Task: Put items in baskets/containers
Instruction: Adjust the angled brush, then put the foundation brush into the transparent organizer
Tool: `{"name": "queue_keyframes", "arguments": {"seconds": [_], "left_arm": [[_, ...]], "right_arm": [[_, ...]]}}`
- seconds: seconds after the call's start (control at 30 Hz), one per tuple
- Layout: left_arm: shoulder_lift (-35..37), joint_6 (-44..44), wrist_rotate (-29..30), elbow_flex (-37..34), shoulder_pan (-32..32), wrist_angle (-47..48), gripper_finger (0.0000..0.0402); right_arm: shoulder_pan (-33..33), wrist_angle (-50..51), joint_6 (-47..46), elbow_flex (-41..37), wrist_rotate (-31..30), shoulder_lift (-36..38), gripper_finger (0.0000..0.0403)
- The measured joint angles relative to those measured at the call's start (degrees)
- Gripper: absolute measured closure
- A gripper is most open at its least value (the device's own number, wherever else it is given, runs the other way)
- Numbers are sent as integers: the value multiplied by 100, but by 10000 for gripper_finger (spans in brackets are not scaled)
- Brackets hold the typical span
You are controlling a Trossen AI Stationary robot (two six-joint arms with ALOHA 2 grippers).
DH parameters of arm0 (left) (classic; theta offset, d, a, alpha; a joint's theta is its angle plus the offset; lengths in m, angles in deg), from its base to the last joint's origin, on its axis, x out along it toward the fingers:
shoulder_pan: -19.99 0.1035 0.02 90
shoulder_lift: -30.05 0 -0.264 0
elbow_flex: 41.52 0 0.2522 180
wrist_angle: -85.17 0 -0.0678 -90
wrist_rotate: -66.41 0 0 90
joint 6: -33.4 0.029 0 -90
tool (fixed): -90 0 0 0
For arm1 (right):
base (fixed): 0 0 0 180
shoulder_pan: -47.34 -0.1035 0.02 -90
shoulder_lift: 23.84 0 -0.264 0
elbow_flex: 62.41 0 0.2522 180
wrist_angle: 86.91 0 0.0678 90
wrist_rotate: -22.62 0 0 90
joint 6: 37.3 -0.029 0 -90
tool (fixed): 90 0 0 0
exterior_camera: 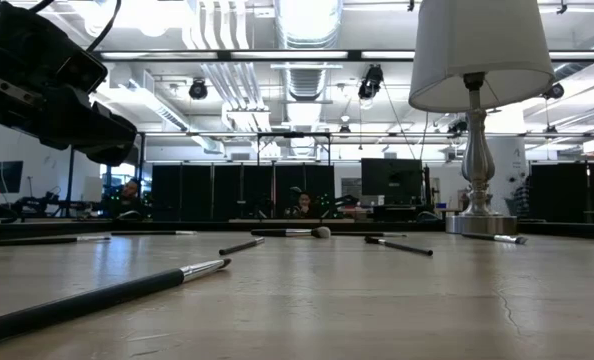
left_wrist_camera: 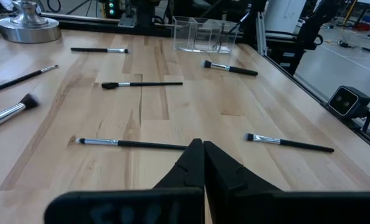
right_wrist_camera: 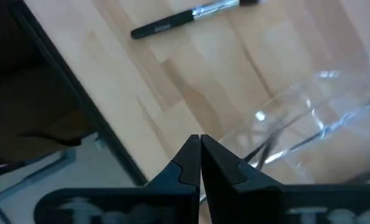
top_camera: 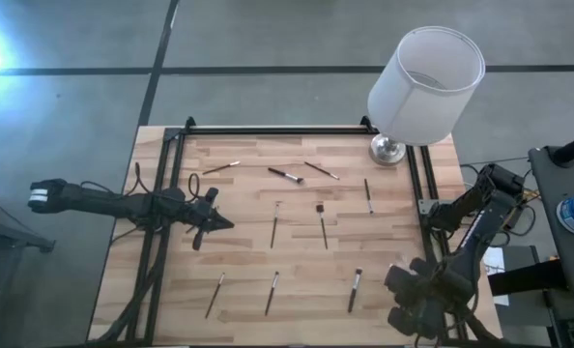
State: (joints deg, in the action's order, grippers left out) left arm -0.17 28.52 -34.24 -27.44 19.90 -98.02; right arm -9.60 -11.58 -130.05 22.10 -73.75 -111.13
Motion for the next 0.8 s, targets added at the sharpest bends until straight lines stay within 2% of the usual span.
{"name": "queue_keyframes", "arguments": {"seconds": [0.13,0.23,0.37,0.53,0.6,0.7,0.8], "left_arm": [[1,-4,0,0,0,19,401],[0,-6,0,0,0,30,402],[0,-81,0,0,-25,46,402],[-3,-94,41,0,-203,2,402],[-4,-129,241,2,-305,-15,402],[-29,-263,628,27,-505,75,402],[-104,-584,926,201,-871,438,402]], "right_arm": [[-136,182,-335,115,56,-128,394],[-186,193,-162,258,-355,-253,394],[-209,201,527,443,-1608,-360,394],[-94,179,902,391,-3909,-360,394],[120,172,1060,358,-4380,-417,394],[527,-177,2125,236,-4532,-573,394],[942,-1218,3557,-80,-4659,-708,394]]}}
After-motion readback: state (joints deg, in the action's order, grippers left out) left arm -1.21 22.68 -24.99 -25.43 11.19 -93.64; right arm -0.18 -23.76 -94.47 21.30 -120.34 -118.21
